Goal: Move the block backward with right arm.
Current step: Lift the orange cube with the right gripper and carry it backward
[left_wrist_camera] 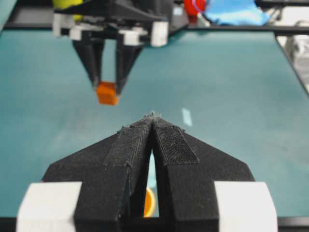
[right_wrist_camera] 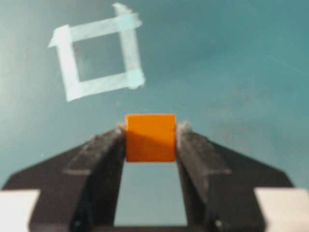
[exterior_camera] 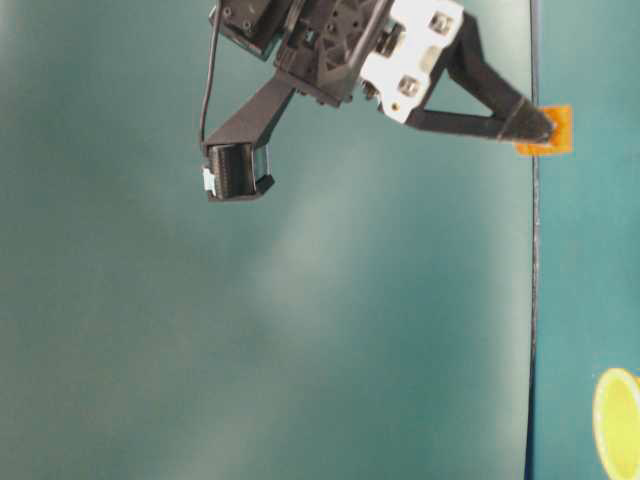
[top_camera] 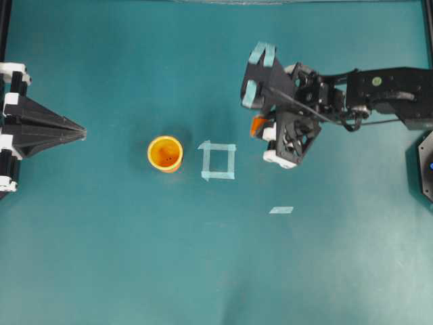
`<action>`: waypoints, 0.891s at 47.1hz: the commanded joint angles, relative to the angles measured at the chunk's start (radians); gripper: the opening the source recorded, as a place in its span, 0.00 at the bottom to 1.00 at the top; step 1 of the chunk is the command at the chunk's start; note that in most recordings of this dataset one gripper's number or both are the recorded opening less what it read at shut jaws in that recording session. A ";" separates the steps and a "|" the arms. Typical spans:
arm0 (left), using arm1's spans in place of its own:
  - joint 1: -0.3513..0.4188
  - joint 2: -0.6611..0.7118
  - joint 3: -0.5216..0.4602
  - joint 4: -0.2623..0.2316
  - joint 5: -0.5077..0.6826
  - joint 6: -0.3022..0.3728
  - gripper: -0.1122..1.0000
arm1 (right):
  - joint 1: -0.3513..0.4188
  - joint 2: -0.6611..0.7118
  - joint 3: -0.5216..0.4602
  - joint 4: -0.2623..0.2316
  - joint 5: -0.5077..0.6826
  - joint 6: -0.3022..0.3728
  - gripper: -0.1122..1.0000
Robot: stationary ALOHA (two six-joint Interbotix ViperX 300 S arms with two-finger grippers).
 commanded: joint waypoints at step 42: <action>-0.002 0.003 -0.034 0.002 -0.005 0.000 0.10 | -0.290 0.044 -0.163 -0.020 -0.006 -0.005 0.47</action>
